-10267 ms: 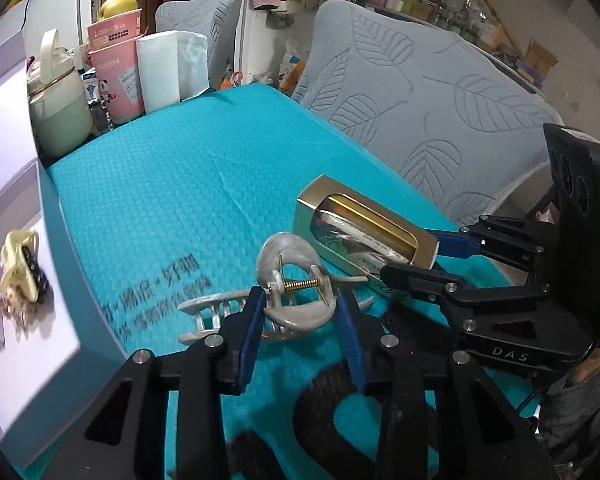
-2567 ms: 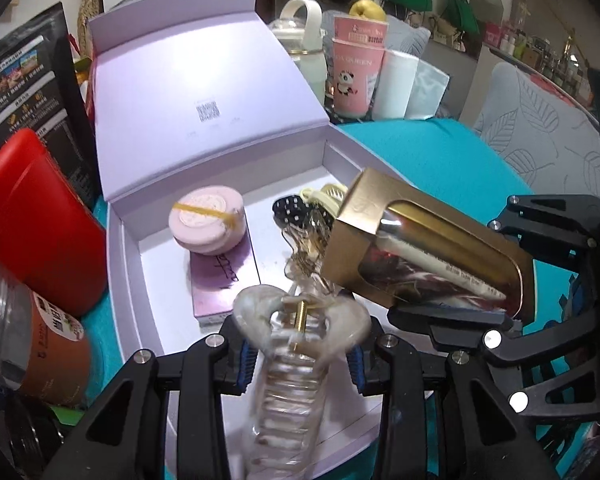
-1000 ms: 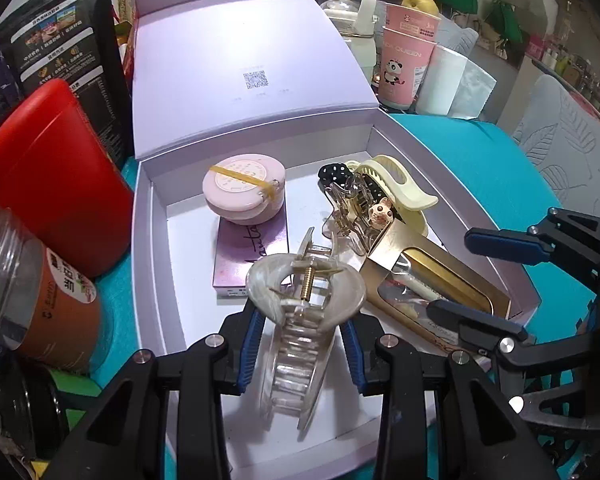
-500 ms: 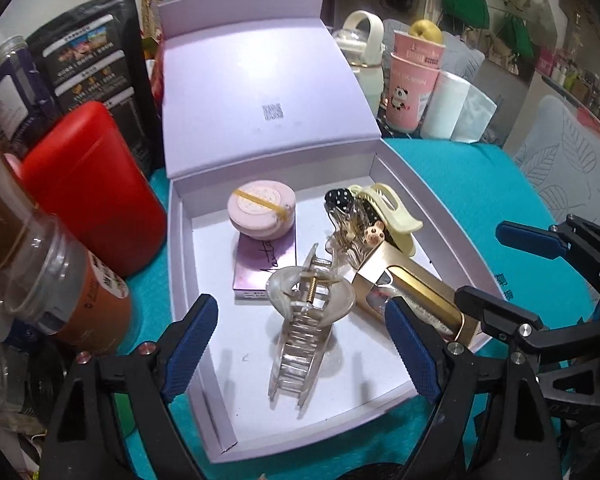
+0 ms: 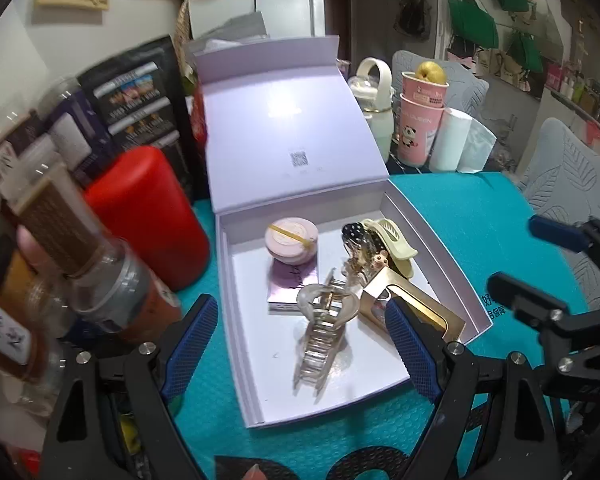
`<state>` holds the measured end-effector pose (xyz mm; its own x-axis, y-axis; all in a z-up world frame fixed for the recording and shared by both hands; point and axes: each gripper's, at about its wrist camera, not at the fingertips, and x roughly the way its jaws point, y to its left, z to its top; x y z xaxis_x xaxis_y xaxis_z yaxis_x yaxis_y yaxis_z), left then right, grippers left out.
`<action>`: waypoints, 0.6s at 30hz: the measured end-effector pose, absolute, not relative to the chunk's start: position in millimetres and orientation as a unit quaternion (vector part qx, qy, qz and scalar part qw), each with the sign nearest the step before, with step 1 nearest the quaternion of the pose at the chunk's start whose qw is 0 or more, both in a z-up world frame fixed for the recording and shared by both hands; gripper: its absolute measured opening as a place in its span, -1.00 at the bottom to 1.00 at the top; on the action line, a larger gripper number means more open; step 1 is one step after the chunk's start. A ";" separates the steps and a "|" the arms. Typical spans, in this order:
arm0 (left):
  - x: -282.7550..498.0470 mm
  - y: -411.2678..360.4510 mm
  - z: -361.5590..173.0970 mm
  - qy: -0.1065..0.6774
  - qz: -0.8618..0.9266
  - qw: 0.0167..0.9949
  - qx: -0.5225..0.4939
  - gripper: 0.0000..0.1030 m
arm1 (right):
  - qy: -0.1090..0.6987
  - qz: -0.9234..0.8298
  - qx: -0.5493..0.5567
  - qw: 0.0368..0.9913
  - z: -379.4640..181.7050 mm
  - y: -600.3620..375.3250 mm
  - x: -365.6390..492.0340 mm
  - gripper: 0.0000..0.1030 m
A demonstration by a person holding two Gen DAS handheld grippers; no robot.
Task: Organize rigid objects
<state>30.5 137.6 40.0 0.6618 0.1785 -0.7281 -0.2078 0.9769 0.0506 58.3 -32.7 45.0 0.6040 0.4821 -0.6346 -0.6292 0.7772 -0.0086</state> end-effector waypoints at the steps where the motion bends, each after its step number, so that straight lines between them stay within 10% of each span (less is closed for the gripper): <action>1: 26.8 136.3 43.8 0.393 0.109 0.913 -0.015 0.67 | 0.312 0.310 -0.113 0.891 48.6 -35.2 55.6 0.63; 18: -31.7 117.1 62.6 0.372 0.127 0.919 -0.019 0.67 | 0.305 0.275 -0.087 0.908 71.5 -64.7 -2.2 0.82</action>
<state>-31.7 117.1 62.6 0.6916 0.2190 -0.6883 -0.2470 0.9672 0.0596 -2.2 -64.7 71.5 0.6630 0.4462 -0.6011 -0.5522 0.8336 0.0096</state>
